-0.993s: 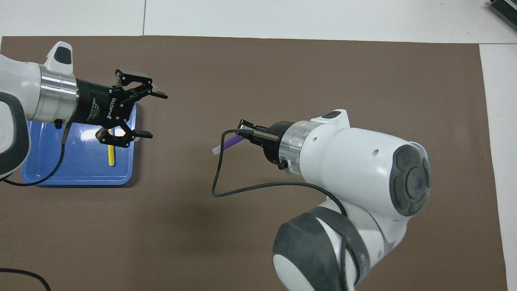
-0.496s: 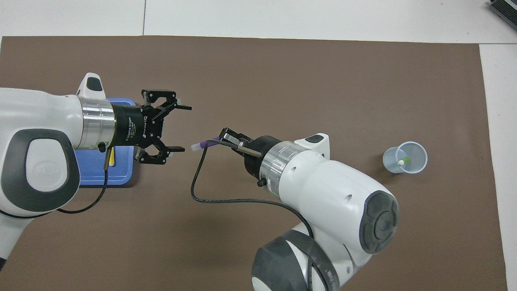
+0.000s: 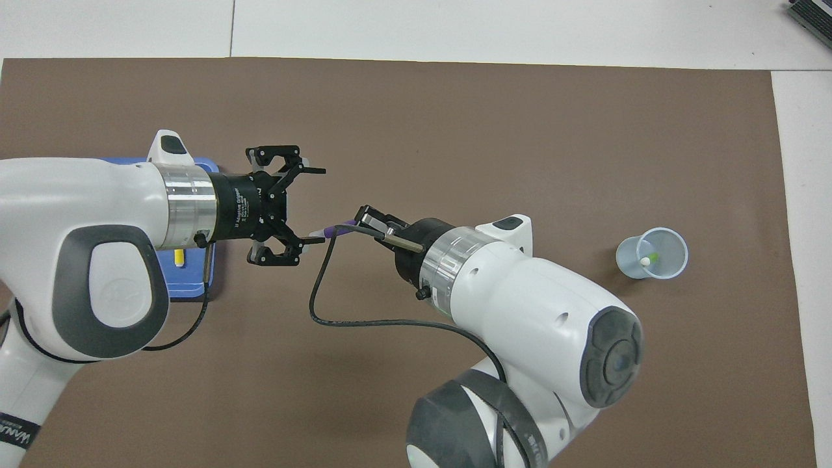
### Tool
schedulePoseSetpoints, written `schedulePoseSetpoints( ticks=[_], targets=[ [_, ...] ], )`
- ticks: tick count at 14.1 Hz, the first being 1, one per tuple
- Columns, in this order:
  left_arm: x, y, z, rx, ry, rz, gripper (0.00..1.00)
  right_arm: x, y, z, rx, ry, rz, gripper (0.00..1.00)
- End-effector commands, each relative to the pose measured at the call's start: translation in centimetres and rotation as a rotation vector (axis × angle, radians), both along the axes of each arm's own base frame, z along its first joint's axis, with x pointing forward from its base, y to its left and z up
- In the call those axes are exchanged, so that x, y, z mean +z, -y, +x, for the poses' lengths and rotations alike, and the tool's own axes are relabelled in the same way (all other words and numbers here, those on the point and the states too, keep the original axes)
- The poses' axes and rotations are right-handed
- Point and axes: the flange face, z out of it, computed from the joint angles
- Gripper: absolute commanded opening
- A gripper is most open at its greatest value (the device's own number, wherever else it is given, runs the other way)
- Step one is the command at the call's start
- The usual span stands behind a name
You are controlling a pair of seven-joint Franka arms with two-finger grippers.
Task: Right arm passes pens to left for tray arrangement
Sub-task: 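Carry the purple pen toward the left gripper while the left gripper approaches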
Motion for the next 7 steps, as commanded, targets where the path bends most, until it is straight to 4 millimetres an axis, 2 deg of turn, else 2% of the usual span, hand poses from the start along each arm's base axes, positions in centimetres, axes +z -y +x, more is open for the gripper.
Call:
schedulePoseSetpoints(
  ticks=[1,5,6,7],
  targets=[
    [-0.23,0.89,-1.49,0.039,-0.012,-0.013,0.99,0.10,0.61,-0.66,-0.019,-0.003,0.018,0.00],
    [-0.44,1.03,-1.92,0.035,-0.020,-0.011,0.97,0.10,0.61,-0.66,-0.018,-0.002,0.017,0.00],
    [-0.62,1.00,-2.13,0.035,-0.022,-0.009,0.94,0.10,0.61,-0.66,-0.018,-0.002,0.017,0.00],
    [-0.62,0.92,-2.09,0.035,-0.020,-0.009,0.86,0.10,0.61,-0.66,-0.017,-0.001,0.016,0.00]
  ],
)
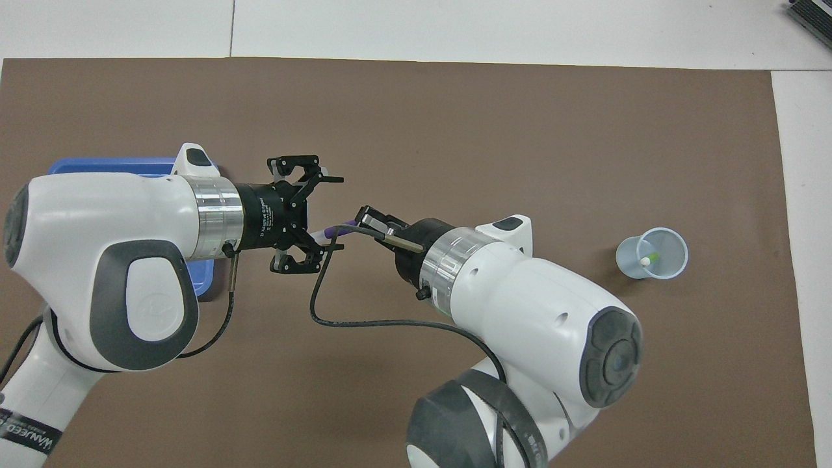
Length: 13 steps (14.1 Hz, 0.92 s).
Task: Right arm passes pens to left for tray arrangement
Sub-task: 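Grasp the purple pen with the left gripper while the right gripper releases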
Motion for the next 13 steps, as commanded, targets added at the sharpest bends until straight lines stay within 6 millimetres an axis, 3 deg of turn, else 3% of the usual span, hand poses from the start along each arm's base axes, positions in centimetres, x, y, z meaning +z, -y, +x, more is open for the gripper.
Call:
schedulePoseSetpoints(
  ticks=[1,3,9,13],
  targets=[
    [0.11,-0.42,-1.21,0.015,0.003,-0.009,0.74,0.19,0.59,-0.64,-0.013,0.003,0.015,0.00],
    [0.24,-0.46,-1.16,0.003,0.014,-0.005,0.45,0.17,0.59,-0.65,-0.012,0.002,0.014,0.00],
    [0.58,-0.40,-1.60,-0.047,0.026,0.000,0.03,-0.20,0.52,-0.49,-0.007,0.000,0.009,0.00],
    [0.74,-0.53,-1.87,-0.062,0.016,-0.001,0.00,-0.20,0.52,-0.49,-0.008,-0.001,0.010,0.00]
  ],
)
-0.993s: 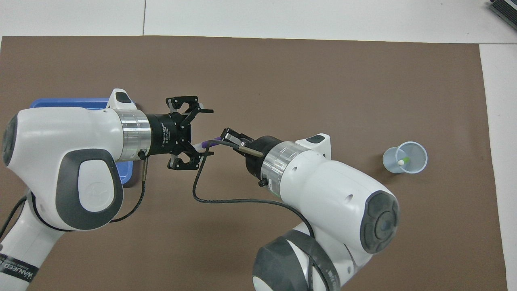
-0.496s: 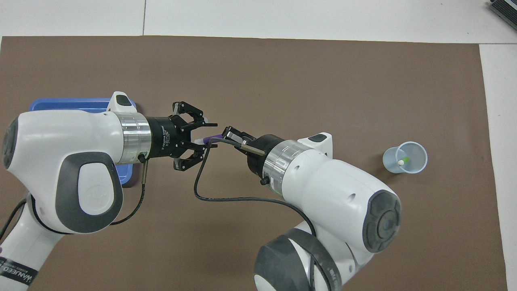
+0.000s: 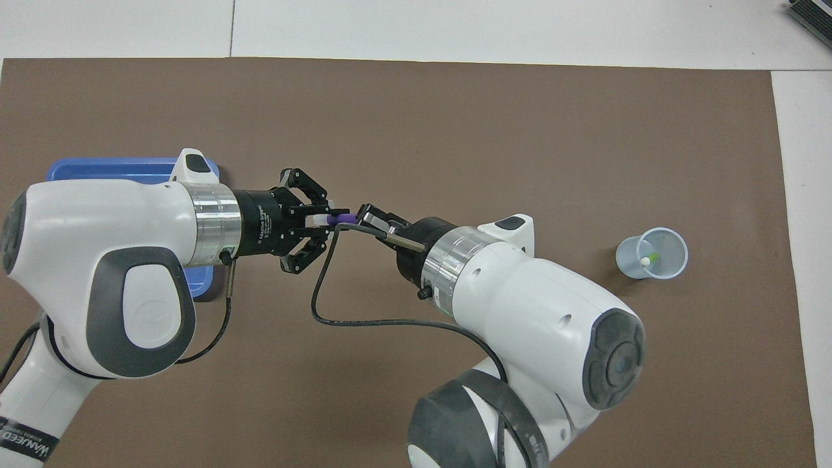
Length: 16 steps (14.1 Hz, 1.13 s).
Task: Right arm passes pens to left for tray arrangement
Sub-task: 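Grasp the purple pen with the left gripper while the right gripper releases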
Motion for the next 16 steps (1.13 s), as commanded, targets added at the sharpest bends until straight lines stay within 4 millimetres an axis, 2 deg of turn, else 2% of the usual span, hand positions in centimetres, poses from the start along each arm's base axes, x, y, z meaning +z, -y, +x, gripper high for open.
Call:
schedulePoseSetpoints(
  ticks=[1,4,6,7,9,12,13,14,16],
  targets=[
    [0.8,-0.6,-1.2,-0.049,-0.005,-0.005,0.00,-0.5,0.4,-0.5,-0.003,-0.014,0.004,0.00],
    [1.0,-1.1,-1.1,-0.098,0.018,-0.001,0.00,-0.3,0.3,-0.4,-0.006,-0.022,0.008,0.00],
    [1.2,-1.1,-1.4,-0.135,0.030,0.000,0.00,-0.2,0.3,-0.2,-0.006,-0.048,0.016,0.24],
    [1.2,-1.3,-1.4,-0.147,0.037,0.002,0.00,-0.1,0.3,-0.2,-0.013,-0.058,0.031,0.52],
    [1.3,-1.2,-1.5,-0.166,0.049,0.004,0.00,0.1,0.5,-0.1,-0.017,-0.059,0.034,1.00],
    [1.3,-1.4,-1.7,-0.207,0.062,0.036,0.00,0.7,1.1,0.3,0.001,-0.086,0.015,1.00],
    [1.2,-2.0,-1.5,-0.202,0.062,0.041,0.00,1.2,1.5,0.6,0.015,-0.110,0.001,1.00],
    [1.2,-2.4,-1.4,-0.213,0.067,0.043,0.00,1.5,2.2,0.9,0.041,-0.128,-0.025,1.00],
    [1.2,-3.2,-1.3,-0.306,0.102,0.073,0.00,1.4,4.9,1.6,0.146,-0.151,-0.120,1.00]
  ],
)
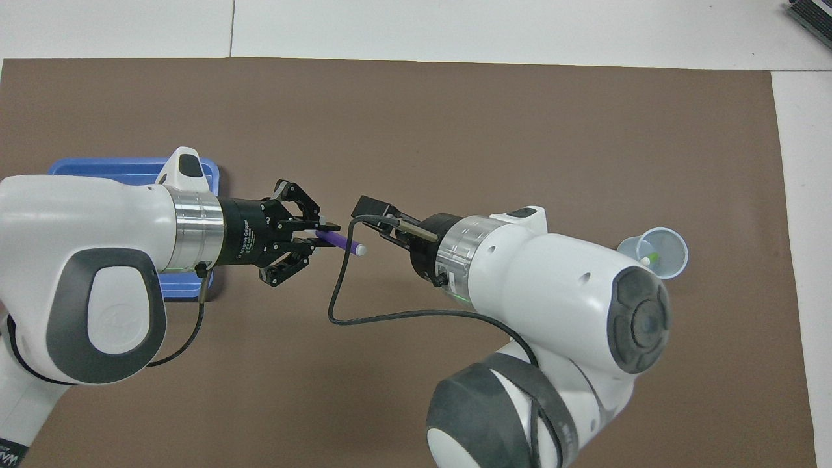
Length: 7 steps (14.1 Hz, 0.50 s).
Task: Right arm passes pens to left for tray arrangement
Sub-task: 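Grasp the purple pen with the left gripper while the right gripper releases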
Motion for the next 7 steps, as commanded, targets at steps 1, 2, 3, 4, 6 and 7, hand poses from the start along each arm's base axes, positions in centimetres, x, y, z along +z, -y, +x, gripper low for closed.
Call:
schedulePoseSetpoints(
  ticks=[1,2,3,4,6,7],
  targets=[
    [0.2,-2.2,-0.5,-0.139,0.042,0.082,0.00,0.4,4.4,0.8,0.165,-0.024,-0.100,1.00],
    [0.4,-2.6,-0.4,-0.198,0.068,0.117,0.00,0.1,6.3,1.1,0.245,-0.030,-0.142,1.00],
    [0.2,-2.9,-0.5,-0.268,0.093,0.147,0.00,-0.4,8.2,1.4,0.325,-0.041,-0.186,1.00],
    [0.2,-3.6,-0.4,-0.331,0.120,0.180,0.00,-0.7,10.4,1.6,0.386,-0.048,-0.248,1.00],
    [0.0,-4.5,-0.5,-0.503,0.185,0.277,0.00,-1.6,14.1,1.9,0.511,-0.060,-0.404,1.00],
    [-0.2,-5.3,-0.4,-0.576,0.216,0.318,0.00,-1.9,15.8,1.8,0.563,-0.063,-0.473,1.00]
  ],
)
